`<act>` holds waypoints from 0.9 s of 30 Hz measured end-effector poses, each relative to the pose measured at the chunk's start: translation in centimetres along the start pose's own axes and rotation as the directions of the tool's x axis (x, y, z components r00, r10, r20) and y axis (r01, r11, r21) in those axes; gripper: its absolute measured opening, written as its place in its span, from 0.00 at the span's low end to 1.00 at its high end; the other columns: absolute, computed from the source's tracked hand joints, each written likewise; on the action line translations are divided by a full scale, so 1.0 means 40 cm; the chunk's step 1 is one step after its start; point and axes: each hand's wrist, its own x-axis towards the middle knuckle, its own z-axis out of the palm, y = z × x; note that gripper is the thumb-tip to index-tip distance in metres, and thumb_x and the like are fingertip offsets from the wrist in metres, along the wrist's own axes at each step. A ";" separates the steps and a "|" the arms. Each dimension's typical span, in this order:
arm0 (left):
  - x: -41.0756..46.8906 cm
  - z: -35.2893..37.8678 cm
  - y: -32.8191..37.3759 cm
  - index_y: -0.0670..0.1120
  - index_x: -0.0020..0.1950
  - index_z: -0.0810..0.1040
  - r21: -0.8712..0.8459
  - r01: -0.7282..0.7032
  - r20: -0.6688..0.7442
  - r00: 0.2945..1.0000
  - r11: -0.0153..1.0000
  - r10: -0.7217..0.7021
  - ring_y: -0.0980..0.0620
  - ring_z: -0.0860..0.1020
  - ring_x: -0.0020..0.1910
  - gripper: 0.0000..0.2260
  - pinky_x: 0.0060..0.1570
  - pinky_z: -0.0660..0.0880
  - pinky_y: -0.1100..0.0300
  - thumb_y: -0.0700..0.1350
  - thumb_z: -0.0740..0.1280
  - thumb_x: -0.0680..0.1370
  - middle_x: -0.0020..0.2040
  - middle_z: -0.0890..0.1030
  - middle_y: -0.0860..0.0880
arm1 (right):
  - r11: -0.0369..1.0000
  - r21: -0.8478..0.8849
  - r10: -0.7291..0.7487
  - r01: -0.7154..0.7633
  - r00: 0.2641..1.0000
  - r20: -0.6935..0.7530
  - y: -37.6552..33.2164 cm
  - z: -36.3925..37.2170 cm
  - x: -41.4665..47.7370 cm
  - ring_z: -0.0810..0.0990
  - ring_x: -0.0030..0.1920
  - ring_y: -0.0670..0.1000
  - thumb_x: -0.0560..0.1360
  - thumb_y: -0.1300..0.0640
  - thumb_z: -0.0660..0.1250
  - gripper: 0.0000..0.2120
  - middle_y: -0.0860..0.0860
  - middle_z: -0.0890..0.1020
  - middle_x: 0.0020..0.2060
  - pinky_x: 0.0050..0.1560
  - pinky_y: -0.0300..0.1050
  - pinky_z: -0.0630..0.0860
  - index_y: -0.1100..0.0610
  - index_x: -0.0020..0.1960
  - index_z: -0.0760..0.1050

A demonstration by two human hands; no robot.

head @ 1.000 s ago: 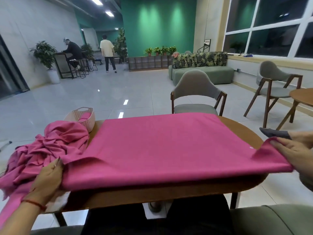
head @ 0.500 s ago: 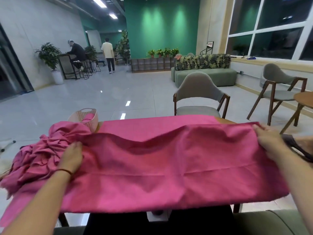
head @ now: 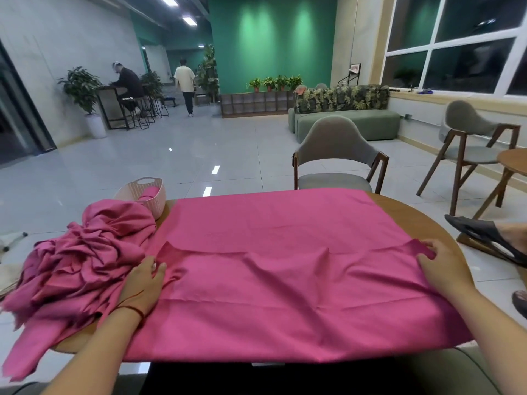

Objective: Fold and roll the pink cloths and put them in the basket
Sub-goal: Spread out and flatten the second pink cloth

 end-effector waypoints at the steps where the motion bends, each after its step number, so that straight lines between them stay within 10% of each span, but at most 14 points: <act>1: -0.011 -0.003 -0.005 0.42 0.48 0.77 0.002 -0.008 -0.007 1.000 1.000 0.008 0.35 0.82 0.47 0.05 0.48 0.75 0.46 0.42 0.70 0.82 0.46 0.83 0.38 | 0.999 -0.040 0.011 -0.011 1.000 -0.004 0.012 -0.005 -0.011 0.78 0.52 0.58 0.81 0.57 0.67 0.14 0.57 0.84 0.60 0.52 0.53 0.73 0.52 0.66 0.79; 9: -0.154 -0.072 -0.075 0.40 0.72 0.76 0.027 0.097 0.032 0.995 0.995 -0.097 0.33 0.78 0.66 0.18 0.63 0.72 0.43 0.48 0.65 0.85 0.66 0.80 0.34 | 0.987 -0.139 0.080 -0.073 0.996 0.041 0.120 -0.095 -0.090 0.82 0.55 0.62 0.82 0.55 0.68 0.12 0.55 0.86 0.54 0.57 0.58 0.79 0.37 0.49 0.80; 12: -0.123 -0.130 -0.019 0.41 0.72 0.76 -0.092 0.102 -0.008 0.995 0.990 -0.103 0.35 0.76 0.69 0.17 0.66 0.70 0.44 0.46 0.63 0.86 0.69 0.78 0.36 | 0.997 0.029 0.077 -0.075 0.993 -0.086 0.131 -0.133 -0.040 0.84 0.55 0.60 0.81 0.34 0.65 0.03 0.46 0.87 0.48 0.51 0.50 0.79 0.26 0.50 0.78; 14: -0.081 -0.157 0.027 0.43 0.69 0.78 -0.124 0.105 -0.062 0.992 0.987 -0.113 0.34 0.77 0.66 0.14 0.64 0.70 0.44 0.48 0.62 0.86 0.67 0.80 0.36 | 0.984 0.167 0.081 -0.063 0.991 -0.104 0.112 -0.158 0.039 0.84 0.54 0.57 0.76 0.26 0.62 0.14 0.43 0.86 0.45 0.49 0.46 0.79 0.31 0.51 0.80; 17: 0.001 -0.164 0.076 0.46 0.59 0.78 -0.143 0.080 -0.190 0.976 0.987 -0.106 0.32 0.78 0.60 0.09 0.57 0.71 0.42 0.48 0.60 0.86 0.61 0.81 0.34 | 0.980 0.199 0.050 -0.010 0.980 -0.194 -0.070 -0.197 0.076 0.85 0.54 0.57 0.80 0.39 0.68 0.04 0.43 0.85 0.44 0.44 0.32 0.76 0.33 0.49 0.82; 21: 0.160 -0.104 0.136 0.46 0.55 0.73 -0.222 0.088 -0.329 0.931 0.971 -0.159 0.31 0.78 0.55 0.08 0.53 0.71 0.41 0.47 0.56 0.86 0.57 0.80 0.32 | 0.957 0.284 0.001 0.050 0.984 -0.178 -0.215 -0.133 0.198 0.82 0.57 0.56 0.82 0.50 0.67 0.07 0.51 0.86 0.51 0.55 0.46 0.74 0.46 0.58 0.82; 27: 0.371 0.127 0.123 0.40 0.70 0.71 -0.148 0.199 -0.137 0.966 0.969 -0.219 0.27 0.76 0.62 0.18 0.61 0.71 0.39 0.51 0.53 0.87 0.65 0.77 0.27 | 0.966 0.252 0.095 -0.064 0.989 -0.113 -0.280 0.139 0.376 0.80 0.63 0.63 0.85 0.54 0.64 0.12 0.60 0.84 0.62 0.62 0.53 0.73 0.56 0.65 0.81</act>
